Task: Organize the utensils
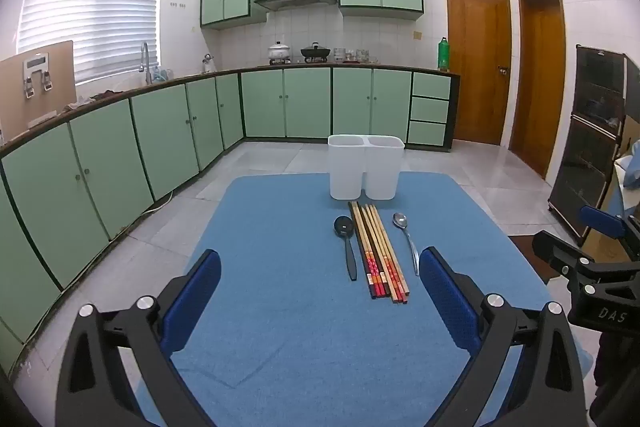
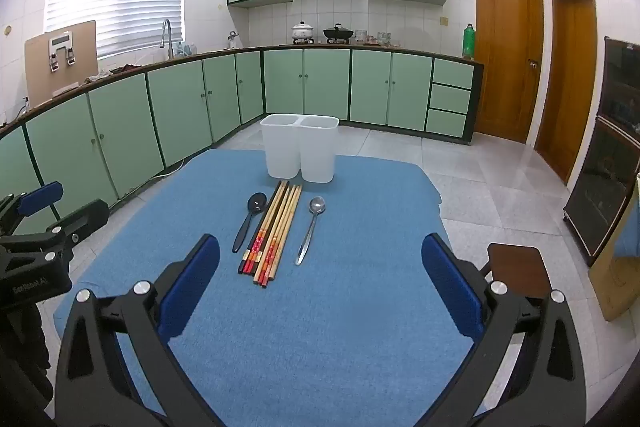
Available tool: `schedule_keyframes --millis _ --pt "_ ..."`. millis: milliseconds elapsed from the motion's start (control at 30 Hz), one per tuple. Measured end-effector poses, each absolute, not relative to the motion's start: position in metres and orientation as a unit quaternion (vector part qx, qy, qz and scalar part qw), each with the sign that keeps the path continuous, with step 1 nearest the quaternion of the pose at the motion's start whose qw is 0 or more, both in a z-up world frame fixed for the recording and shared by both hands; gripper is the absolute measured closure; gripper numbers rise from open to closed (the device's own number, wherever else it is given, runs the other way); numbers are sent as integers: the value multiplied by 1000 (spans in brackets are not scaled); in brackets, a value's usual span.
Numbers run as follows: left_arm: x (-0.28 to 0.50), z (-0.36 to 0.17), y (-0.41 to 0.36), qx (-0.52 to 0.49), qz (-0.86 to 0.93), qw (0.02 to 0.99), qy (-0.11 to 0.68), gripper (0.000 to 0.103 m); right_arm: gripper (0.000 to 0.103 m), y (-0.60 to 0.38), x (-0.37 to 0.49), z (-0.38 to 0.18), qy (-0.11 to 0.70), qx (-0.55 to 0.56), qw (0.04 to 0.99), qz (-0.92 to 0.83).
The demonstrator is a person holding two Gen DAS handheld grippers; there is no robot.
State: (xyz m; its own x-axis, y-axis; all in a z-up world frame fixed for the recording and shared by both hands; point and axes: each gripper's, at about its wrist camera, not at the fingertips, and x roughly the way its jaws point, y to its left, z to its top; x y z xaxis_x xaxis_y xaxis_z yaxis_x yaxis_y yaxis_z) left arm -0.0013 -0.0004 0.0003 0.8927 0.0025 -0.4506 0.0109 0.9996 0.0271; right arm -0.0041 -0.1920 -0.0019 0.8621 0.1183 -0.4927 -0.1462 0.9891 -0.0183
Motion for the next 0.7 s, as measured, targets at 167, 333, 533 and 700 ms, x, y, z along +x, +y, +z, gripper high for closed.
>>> schedule_keyframes --millis 167,333,533,700 --pt "-1 1 -1 14 -1 972 236 6 5 -192 -4 -2 252 -28 965 68" --pt "-1 -1 0 13 -4 971 237 6 5 -192 -4 -2 253 -27 965 69" --pt "0 -3 -2 13 -2 971 237 6 5 -192 -3 -2 254 -26 964 69" --pt "0 -2 -2 13 -3 971 238 6 5 -192 -3 -3 255 -26 964 69"
